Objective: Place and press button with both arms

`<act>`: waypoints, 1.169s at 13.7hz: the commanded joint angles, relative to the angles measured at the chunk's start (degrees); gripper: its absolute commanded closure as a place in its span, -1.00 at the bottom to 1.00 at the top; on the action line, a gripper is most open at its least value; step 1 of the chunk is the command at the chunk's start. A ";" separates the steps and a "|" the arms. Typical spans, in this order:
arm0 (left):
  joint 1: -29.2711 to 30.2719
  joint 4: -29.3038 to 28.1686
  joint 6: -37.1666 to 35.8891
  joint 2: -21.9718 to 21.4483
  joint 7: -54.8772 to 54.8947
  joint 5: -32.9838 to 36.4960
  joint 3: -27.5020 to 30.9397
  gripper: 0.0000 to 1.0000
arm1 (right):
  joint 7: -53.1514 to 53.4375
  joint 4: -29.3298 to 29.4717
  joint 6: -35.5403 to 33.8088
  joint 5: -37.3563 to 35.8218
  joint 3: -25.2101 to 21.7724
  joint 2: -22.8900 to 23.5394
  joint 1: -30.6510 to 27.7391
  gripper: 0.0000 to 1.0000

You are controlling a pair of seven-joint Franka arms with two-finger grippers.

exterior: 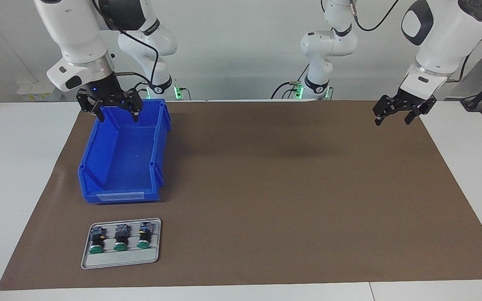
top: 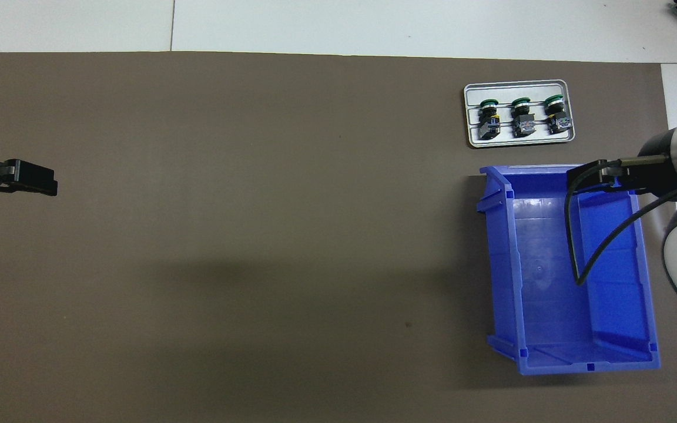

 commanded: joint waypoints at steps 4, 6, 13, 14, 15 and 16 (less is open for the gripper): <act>0.54 -1.66 -0.11 -1.66 -0.68 0.72 -0.49 -1.00 | -1.19 -1.43 1.03 0.09 0.34 -1.16 -1.24 -1.00; 0.54 -1.66 -0.11 -1.66 -0.68 0.72 -0.49 -1.00 | -0.93 -1.43 0.60 0.36 0.25 -1.25 -1.24 -1.00; 0.54 -1.66 -0.11 -1.66 -0.59 0.72 -0.49 -1.00 | -1.19 -1.52 1.21 0.45 -0.10 -1.08 -2.38 -0.99; 0.63 -1.66 -0.11 -1.66 -0.68 0.72 -0.49 -1.00 | -1.02 -1.52 1.30 0.36 -0.10 -1.07 -2.21 -0.98; 0.63 -1.66 -0.11 -1.66 -0.59 0.72 -0.49 -1.00 | -1.10 -1.52 1.99 0.36 -0.10 -0.99 -2.21 -0.98; 0.54 -1.66 -0.11 -1.66 -0.59 0.72 -0.49 -1.00 | -1.02 -1.52 2.44 0.36 -0.10 -0.81 -2.21 -0.97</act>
